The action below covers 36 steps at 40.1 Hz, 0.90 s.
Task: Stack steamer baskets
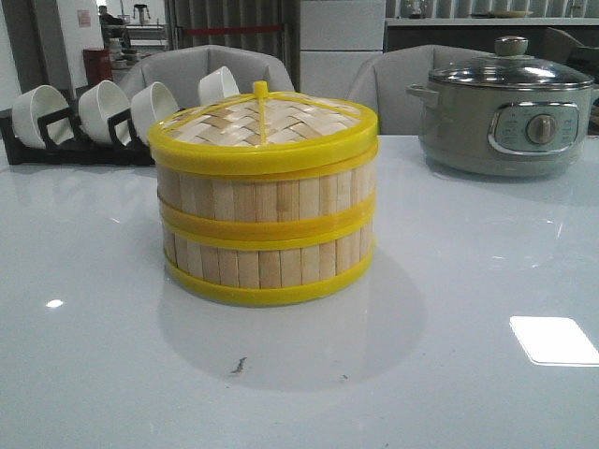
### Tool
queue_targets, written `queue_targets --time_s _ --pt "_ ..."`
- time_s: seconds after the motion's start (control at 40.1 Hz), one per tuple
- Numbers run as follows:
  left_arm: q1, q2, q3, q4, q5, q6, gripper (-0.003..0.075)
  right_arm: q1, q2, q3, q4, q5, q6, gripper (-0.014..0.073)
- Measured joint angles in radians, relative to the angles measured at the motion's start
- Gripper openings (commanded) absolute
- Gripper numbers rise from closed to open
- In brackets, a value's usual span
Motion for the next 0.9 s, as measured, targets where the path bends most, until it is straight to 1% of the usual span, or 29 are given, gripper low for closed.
queue_targets --time_s 0.399,0.524,0.673,0.773,0.898 --pt "0.0 0.0 0.0 0.0 0.0 0.0 0.0092 0.0 0.0 0.0 0.002 0.002 0.0 0.0056" --pt "0.0 0.0 0.0 0.0 0.0 0.0 0.0092 0.0 0.0 0.0 -0.039 0.002 -0.014 0.0056" --pt "0.0 0.0 0.0 0.0 0.0 0.0 0.0092 0.0 0.0 0.0 -0.085 -0.039 -0.031 0.0056" --pt "0.0 0.0 0.0 0.0 0.0 0.0 0.0092 0.0 0.0 0.0 -0.089 -0.071 -0.038 0.0056" --pt "0.0 0.0 0.0 0.0 0.0 0.0 0.0092 0.0 0.0 0.0 -0.09 -0.078 -0.04 0.0056"
